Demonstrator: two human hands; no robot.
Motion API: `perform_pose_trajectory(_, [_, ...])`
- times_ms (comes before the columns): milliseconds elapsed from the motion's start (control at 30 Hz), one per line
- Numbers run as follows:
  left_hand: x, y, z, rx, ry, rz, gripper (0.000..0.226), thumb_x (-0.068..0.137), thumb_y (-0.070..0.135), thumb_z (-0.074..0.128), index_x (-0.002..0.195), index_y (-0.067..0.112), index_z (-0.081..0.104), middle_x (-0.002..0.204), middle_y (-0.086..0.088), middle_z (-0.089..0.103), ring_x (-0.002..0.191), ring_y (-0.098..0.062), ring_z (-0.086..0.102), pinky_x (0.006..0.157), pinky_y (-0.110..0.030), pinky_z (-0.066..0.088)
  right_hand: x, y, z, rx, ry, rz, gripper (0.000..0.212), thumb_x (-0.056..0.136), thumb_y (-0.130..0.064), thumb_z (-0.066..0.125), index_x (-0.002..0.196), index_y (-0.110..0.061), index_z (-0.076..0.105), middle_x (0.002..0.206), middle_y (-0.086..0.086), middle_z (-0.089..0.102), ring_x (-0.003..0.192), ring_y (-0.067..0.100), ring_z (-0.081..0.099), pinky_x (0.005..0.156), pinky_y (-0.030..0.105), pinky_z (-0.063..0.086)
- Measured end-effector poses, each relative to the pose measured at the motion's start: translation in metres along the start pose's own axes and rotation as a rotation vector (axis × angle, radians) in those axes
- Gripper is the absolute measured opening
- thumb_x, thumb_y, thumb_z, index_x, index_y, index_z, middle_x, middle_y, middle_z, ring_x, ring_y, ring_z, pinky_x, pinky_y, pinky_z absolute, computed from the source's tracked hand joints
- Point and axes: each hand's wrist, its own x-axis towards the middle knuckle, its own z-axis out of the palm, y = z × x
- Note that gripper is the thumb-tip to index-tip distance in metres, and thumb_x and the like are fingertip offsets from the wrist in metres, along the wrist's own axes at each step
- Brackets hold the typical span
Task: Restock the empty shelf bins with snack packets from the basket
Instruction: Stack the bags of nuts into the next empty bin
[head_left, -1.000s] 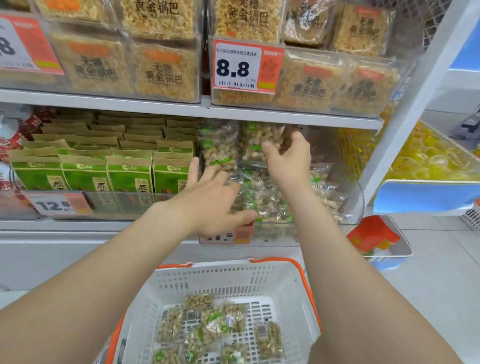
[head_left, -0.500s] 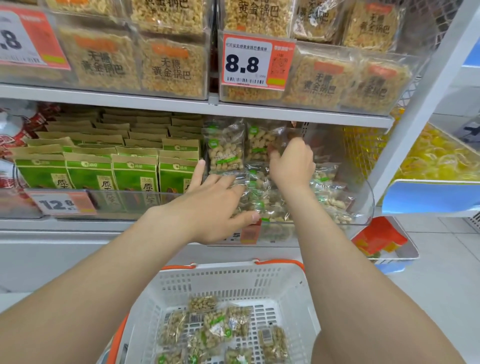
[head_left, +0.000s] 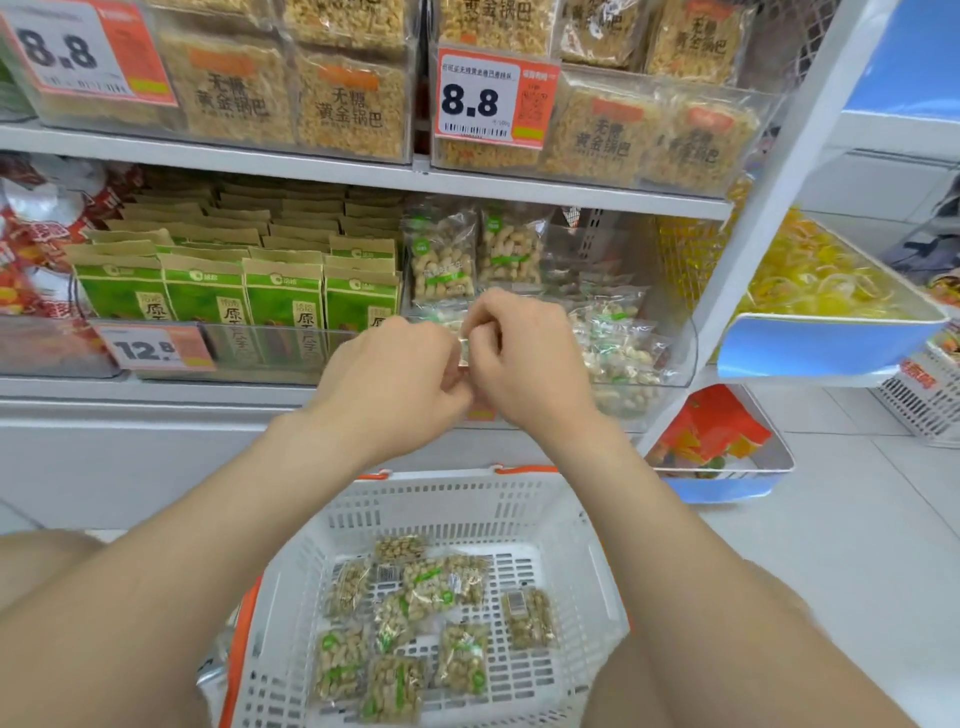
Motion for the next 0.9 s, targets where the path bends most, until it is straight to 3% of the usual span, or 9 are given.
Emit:
perform_pose_trajectory(133, [-0.027, -0.001, 0.021, 0.161, -0.38, -0.039, 0.031, 0.092, 0.047, 0.06, 0.075, 0.02, 0.063, 0.076, -0.001, 0.061, 0.072, -0.026, 0.059, 0.06, -0.033, 0.049, -0.048, -0.012, -0.001, -0.129, -0.204, -0.042, 0.017, 0.084, -0.025, 0.044, 0.078, -0.02, 0.059, 0.068, -0.002, 0.059, 0.065, 0.029, 0.057, 0.051, 0.035, 0.041])
perform_pose_trajectory(333, [-0.067, -0.016, 0.111, 0.177, -0.908, 0.009, 0.036, 0.099, 0.042, 0.05, 0.104, 0.015, 0.073, 0.1, -0.008, 0.072, 0.093, -0.031, 0.068, 0.078, -0.041, 0.054, -0.124, 0.0, 0.012, -0.326, -0.659, 0.025, 0.012, 0.094, -0.022, 0.052, 0.095, -0.017, 0.064, 0.086, 0.008, 0.066, 0.079, 0.036, 0.062, 0.058, 0.035, 0.037])
perform_pose_trajectory(433, [-0.092, -0.019, 0.164, 0.16, -1.018, -0.023, 0.035, 0.103, 0.035, 0.049, 0.109, 0.011, 0.073, 0.103, -0.01, 0.072, 0.089, -0.029, 0.069, 0.075, -0.04, 0.054, -0.15, 0.011, 0.018, -0.358, -0.863, 0.124, 0.014, 0.097, -0.019, 0.052, 0.107, -0.016, 0.062, 0.098, 0.007, 0.06, 0.09, 0.035, 0.062, 0.068, 0.037, 0.045])
perform_pose_trajectory(500, [-0.109, -0.021, 0.196, 0.129, -1.11, -0.058, 0.034, 0.103, 0.028, 0.048, 0.11, 0.005, 0.072, 0.1, -0.011, 0.07, 0.08, -0.027, 0.063, 0.077, -0.043, 0.055, -0.16, 0.02, 0.019, -0.39, -1.015, 0.167, 0.005, 0.097, -0.015, 0.053, 0.092, -0.017, 0.054, 0.094, 0.005, 0.051, 0.086, 0.033, 0.058, 0.07, 0.038, 0.044])
perform_pose_trajectory(600, [-0.134, -0.031, 0.236, 0.113, -1.186, -0.099, 0.032, 0.104, 0.017, 0.046, 0.117, -0.005, 0.064, 0.09, -0.015, 0.062, 0.078, -0.03, 0.063, 0.077, -0.046, 0.055, -0.16, 0.028, 0.022, -0.404, -1.133, 0.207, 0.023, 0.097, -0.011, 0.052, 0.078, -0.019, 0.042, 0.086, 0.003, 0.045, 0.073, 0.025, 0.053, 0.062, 0.036, 0.042])
perform_pose_trajectory(700, [-0.155, -0.049, 0.271, 0.172, -1.194, -0.102, 0.025, 0.102, 0.004, 0.044, 0.119, -0.002, 0.061, 0.079, -0.003, 0.052, 0.07, -0.022, 0.053, 0.069, -0.04, 0.051, -0.152, 0.025, 0.031, -0.407, -1.122, 0.191, 0.009, 0.097, -0.007, 0.05, 0.099, -0.015, 0.053, 0.09, 0.003, 0.045, 0.072, 0.021, 0.051, 0.055, 0.033, 0.034])
perform_pose_trajectory(767, [-0.166, -0.064, 0.291, 0.208, -1.228, -0.108, 0.028, 0.097, -0.004, 0.047, 0.119, 0.006, 0.061, 0.089, -0.003, 0.059, 0.075, -0.021, 0.058, 0.07, -0.037, 0.054, -0.144, 0.021, 0.04, -0.375, -1.11, 0.158, 0.017, 0.096, -0.006, 0.05, 0.109, -0.016, 0.056, 0.09, 0.002, 0.045, 0.074, 0.022, 0.052, 0.054, 0.033, 0.032])
perform_pose_trajectory(833, [-0.174, -0.071, 0.305, 0.213, -1.253, -0.096, 0.042, 0.093, -0.01, 0.049, 0.13, 0.01, 0.057, 0.114, -0.007, 0.065, 0.096, -0.025, 0.068, 0.081, -0.038, 0.06, -0.137, 0.019, 0.049, -0.345, -1.128, 0.142, 0.02, 0.096, -0.004, 0.049, 0.111, -0.015, 0.054, 0.087, 0.002, 0.041, 0.071, 0.021, 0.049, 0.054, 0.033, 0.032])
perform_pose_trajectory(900, [-0.178, -0.073, 0.314, 0.195, -1.268, -0.054, 0.061, 0.094, -0.012, 0.05, 0.15, 0.011, 0.045, 0.144, -0.009, 0.056, 0.12, -0.027, 0.064, 0.093, -0.036, 0.057, -0.129, 0.018, 0.055, -0.336, -1.147, 0.134, 0.021, 0.095, -0.002, 0.049, 0.11, -0.014, 0.055, 0.088, 0.002, 0.046, 0.069, 0.02, 0.052, 0.053, 0.033, 0.035])
